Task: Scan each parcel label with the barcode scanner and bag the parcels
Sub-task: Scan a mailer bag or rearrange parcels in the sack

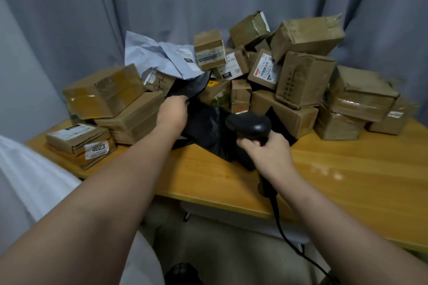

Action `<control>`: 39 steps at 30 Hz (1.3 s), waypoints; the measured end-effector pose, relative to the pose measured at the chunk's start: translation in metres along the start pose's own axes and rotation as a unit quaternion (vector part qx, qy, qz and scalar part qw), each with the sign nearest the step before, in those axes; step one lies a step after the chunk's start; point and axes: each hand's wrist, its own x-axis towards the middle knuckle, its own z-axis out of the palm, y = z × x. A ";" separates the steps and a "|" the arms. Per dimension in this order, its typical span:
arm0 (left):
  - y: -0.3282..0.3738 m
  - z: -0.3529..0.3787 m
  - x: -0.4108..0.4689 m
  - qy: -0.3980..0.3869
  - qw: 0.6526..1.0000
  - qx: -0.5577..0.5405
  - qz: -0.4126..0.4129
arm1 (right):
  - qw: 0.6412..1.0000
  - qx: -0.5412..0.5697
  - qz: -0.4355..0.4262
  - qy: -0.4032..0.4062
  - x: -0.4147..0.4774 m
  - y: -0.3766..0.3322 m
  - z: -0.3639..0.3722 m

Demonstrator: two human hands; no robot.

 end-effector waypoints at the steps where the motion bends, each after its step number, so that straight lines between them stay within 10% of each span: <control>1: 0.001 0.001 0.002 0.017 0.999 -0.044 0.014 | 1.000 0.003 -0.001 -0.001 0.001 0.001 0.000; 22: 0.090 -0.076 -0.043 0.076 0.918 -0.340 0.190 | 0.986 0.158 0.057 0.013 -0.031 0.020 -0.022; 39: 0.185 -0.100 -0.091 0.019 0.889 -0.382 0.249 | 0.937 0.307 -0.114 0.120 -0.067 0.000 -0.122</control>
